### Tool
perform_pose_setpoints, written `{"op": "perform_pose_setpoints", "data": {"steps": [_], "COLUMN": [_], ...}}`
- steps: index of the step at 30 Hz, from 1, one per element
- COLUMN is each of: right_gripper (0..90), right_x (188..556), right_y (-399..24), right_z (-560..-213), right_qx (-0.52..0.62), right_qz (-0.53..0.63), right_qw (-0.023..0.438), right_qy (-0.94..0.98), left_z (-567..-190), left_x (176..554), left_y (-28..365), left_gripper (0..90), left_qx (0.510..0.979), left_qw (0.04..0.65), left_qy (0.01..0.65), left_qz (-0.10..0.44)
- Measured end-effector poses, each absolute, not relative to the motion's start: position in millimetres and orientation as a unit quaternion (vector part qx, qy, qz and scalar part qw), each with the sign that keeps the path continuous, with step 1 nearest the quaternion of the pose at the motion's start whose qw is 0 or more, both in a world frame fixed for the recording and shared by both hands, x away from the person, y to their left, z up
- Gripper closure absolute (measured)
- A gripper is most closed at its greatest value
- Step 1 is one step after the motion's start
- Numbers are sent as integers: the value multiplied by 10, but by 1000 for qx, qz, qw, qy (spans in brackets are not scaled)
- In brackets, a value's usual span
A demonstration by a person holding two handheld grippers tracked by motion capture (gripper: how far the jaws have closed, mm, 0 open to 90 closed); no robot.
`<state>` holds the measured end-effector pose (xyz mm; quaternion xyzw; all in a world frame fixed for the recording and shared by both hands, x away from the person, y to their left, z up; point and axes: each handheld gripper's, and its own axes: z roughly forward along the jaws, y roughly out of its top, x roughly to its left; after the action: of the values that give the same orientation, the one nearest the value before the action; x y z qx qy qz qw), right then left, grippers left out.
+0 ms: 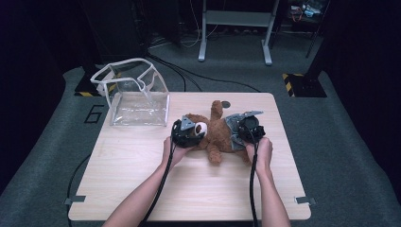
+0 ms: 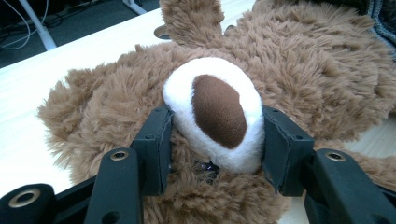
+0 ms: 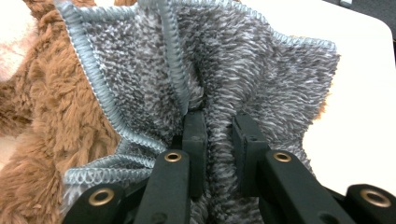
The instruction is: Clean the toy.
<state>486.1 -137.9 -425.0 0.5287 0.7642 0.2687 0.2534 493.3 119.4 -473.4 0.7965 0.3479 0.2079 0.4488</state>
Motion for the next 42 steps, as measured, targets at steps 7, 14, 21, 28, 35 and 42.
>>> {"op": "perform_pose_setpoints", "data": {"steps": [7,14,21,28,35,42], "right_gripper": [778,778,777,779,782,784], "right_x": [4809,4798,4840,4986,4934,4887], "right_y": [-1371,-1212,-819,-630,-823,-1238], "right_z": [-4140,-3999,-3934,-4191,-4167,-4184], "right_qx": [523,505,477,469,484,518], "right_qz": [286,307,318,283,288,290], "right_qw": [260,265,249,245,246,250], "right_qy": [760,762,781,800,789,765], "left_z": [-4736,-4731,-4736,-4740,-4742,-4738], "left_x": [4945,4944,4946,4944,4946,4943], "left_y": [1212,1211,1210,1212,1217,1213], "left_gripper": [485,485,485,486,486,486], "left_qx": [795,797,795,795,795,796], "left_qw": [451,449,451,451,453,451], "left_qy": [349,349,350,349,348,348], "left_qz": [206,205,206,205,203,204]}}
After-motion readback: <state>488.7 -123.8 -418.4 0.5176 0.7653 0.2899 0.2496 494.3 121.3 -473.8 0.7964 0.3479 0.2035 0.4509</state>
